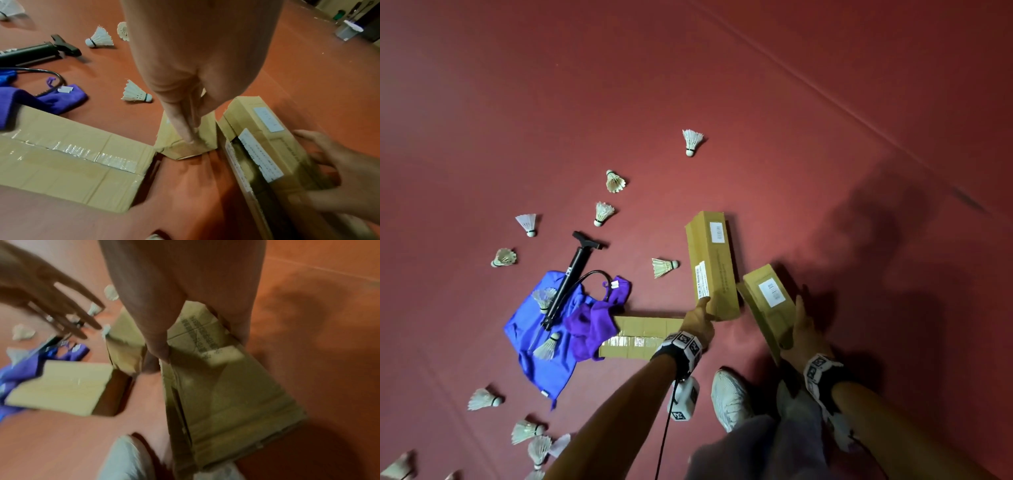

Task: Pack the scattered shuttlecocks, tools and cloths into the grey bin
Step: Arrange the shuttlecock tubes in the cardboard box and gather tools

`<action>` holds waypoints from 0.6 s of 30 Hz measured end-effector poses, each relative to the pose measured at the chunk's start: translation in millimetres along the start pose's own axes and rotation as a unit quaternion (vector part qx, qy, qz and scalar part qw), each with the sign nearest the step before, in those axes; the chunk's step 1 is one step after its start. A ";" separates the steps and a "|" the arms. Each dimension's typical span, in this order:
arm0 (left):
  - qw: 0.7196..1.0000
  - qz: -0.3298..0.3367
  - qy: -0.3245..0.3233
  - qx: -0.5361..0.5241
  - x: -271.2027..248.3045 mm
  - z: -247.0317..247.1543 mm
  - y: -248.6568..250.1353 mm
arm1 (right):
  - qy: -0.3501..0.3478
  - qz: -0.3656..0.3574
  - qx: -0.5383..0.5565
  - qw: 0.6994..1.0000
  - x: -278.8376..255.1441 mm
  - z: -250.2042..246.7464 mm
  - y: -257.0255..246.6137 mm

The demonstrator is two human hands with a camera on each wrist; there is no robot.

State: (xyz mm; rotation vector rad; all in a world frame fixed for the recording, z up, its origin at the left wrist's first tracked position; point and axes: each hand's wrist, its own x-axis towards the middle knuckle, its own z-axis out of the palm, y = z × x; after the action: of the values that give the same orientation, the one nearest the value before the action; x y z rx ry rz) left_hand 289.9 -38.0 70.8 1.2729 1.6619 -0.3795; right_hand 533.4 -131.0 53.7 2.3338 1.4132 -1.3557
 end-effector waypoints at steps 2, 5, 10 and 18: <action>1.000 -0.013 -0.002 0.012 -21.7 -5.9 18.7 | 0.000 0.031 0.058 0.998 -14.5 -15.6 -4.8; 0.999 -0.033 0.024 -0.001 -34.8 -14.8 48.6 | -0.011 0.045 0.113 0.992 -12.3 -25.2 -10.3; 0.996 -0.072 0.040 0.025 12.1 23.4 45.1 | 0.053 0.039 0.060 0.996 35.1 -11.6 -11.5; 0.972 -0.172 0.066 -0.143 74.6 50.3 3.1 | 0.020 0.011 -0.005 1.000 99.8 34.2 17.5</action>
State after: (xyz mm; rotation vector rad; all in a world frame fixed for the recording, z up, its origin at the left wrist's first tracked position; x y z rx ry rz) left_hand 319.1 -31.0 -14.1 0.8112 1.9763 -0.2516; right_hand 542.3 -90.9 -45.0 2.3767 1.3969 -1.2993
